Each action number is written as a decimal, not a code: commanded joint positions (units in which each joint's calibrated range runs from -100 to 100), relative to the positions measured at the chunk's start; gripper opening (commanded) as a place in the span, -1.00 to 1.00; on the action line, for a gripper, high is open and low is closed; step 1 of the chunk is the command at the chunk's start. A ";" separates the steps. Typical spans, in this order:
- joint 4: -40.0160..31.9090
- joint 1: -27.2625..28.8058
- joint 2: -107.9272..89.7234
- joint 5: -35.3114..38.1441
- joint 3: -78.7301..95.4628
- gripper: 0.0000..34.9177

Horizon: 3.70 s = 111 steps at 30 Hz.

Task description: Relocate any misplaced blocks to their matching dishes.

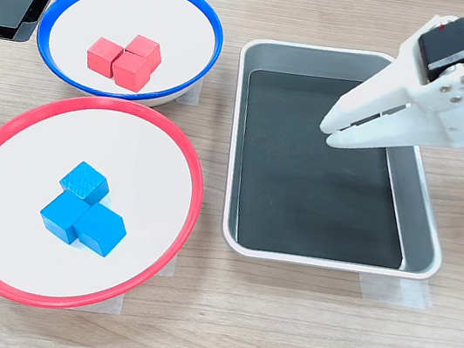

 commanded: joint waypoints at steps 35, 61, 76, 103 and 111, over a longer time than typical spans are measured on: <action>0.07 0.15 -0.17 -0.24 -0.46 -0.98; 4.94 5.60 51.86 4.44 -51.34 -0.98; 5.27 16.52 94.67 4.25 -91.58 -0.71; 23.10 18.40 137.83 -0.54 -145.56 -0.24; 25.99 17.09 143.71 -1.32 -150.12 -0.08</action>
